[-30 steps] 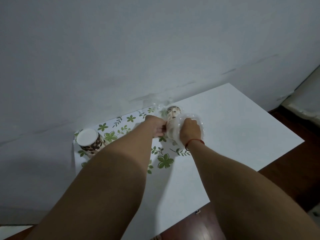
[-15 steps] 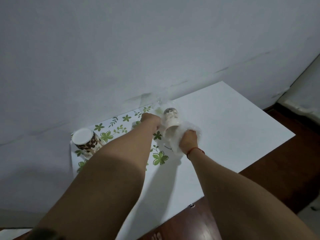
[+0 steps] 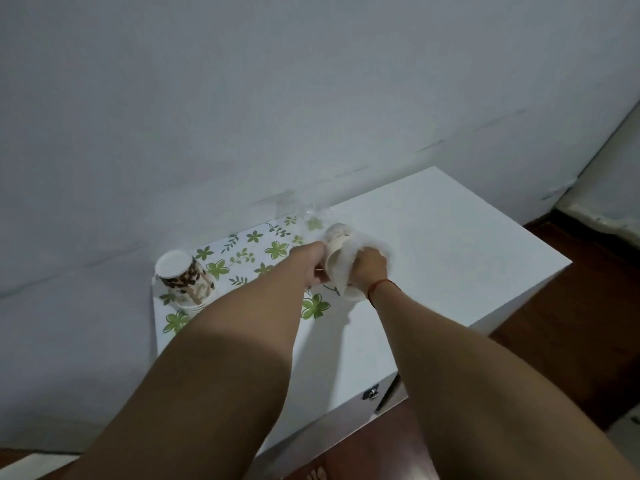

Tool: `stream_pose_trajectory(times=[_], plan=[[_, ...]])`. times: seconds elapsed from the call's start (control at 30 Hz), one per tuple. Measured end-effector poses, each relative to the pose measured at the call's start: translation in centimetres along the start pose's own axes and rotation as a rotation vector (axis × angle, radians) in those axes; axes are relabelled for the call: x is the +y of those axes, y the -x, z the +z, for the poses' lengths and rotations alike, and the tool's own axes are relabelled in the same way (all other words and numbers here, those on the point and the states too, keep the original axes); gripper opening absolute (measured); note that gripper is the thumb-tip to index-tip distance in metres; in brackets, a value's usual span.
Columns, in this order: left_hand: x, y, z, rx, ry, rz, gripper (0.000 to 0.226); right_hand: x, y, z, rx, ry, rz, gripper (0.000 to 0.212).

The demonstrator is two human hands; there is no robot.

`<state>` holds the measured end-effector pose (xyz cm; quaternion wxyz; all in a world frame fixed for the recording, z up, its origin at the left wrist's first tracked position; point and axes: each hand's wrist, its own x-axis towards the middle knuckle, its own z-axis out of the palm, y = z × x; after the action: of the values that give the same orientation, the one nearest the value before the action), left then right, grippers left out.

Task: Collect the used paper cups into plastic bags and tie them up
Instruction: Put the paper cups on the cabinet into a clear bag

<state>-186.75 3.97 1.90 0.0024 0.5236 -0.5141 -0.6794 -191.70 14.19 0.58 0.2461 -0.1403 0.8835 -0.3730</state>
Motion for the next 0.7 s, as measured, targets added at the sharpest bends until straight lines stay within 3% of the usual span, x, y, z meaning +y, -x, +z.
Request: stream_pose_trajectory(times=[0.13,0.27,0.47,0.57,0.7], plan=[[0.4,-0.2,-0.9,0.25,-0.08,0.147,0.021,-0.5,0.9,0.2,0.02,-0.01,-0.122,0.035],[0.4,-1.4,-0.8,0.276,-0.143,0.151,0.037,0.5,1.7,-0.6,0.025,-0.016,-0.154,0.035],[-0.9,-3.0,-1.1,0.309,-0.082,0.08,0.03,3.4,2.5,-1.1,-0.03,0.032,-0.237,0.042],[-1.0,-1.1,-0.9,0.316,-0.071,0.061,0.047,3.0,2.6,-0.7,-0.103,0.096,-0.236,0.046],[-1.4,1.2,-1.3,0.494,-0.265,0.182,0.061,1.6,2.8,0.0,-0.144,0.193,-0.284,0.058]])
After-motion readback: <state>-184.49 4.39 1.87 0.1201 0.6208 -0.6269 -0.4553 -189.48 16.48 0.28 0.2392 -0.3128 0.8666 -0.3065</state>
